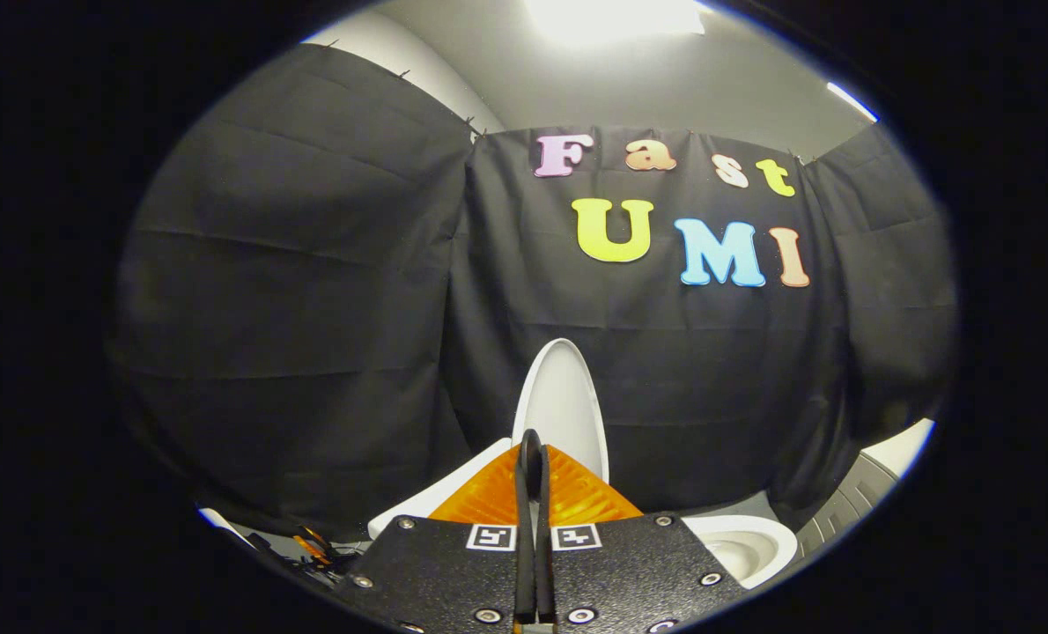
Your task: Open the toilet lid.
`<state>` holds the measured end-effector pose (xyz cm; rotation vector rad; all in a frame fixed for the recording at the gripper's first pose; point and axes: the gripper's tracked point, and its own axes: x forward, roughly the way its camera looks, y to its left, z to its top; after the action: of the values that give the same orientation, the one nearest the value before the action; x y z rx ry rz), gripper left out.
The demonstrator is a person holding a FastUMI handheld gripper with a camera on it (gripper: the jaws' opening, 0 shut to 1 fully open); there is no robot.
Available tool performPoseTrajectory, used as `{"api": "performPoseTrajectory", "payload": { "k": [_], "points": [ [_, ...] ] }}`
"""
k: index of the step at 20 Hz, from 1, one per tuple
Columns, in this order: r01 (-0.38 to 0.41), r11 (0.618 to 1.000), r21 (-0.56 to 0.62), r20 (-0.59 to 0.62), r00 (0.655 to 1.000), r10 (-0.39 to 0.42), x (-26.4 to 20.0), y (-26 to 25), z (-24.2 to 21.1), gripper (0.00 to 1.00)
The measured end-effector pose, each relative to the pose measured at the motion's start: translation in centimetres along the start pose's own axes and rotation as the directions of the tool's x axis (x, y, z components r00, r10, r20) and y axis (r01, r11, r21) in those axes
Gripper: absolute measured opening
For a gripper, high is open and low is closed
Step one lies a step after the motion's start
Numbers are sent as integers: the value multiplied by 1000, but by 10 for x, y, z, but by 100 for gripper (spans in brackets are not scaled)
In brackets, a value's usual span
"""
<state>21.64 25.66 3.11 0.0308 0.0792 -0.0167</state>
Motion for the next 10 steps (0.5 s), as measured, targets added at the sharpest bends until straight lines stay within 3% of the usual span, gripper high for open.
{"api": "performPoseTrajectory", "payload": {
  "k": [10],
  "points": [
    [-23,998,-61,17,1000,24,13,36,-7,0]
  ]
}}
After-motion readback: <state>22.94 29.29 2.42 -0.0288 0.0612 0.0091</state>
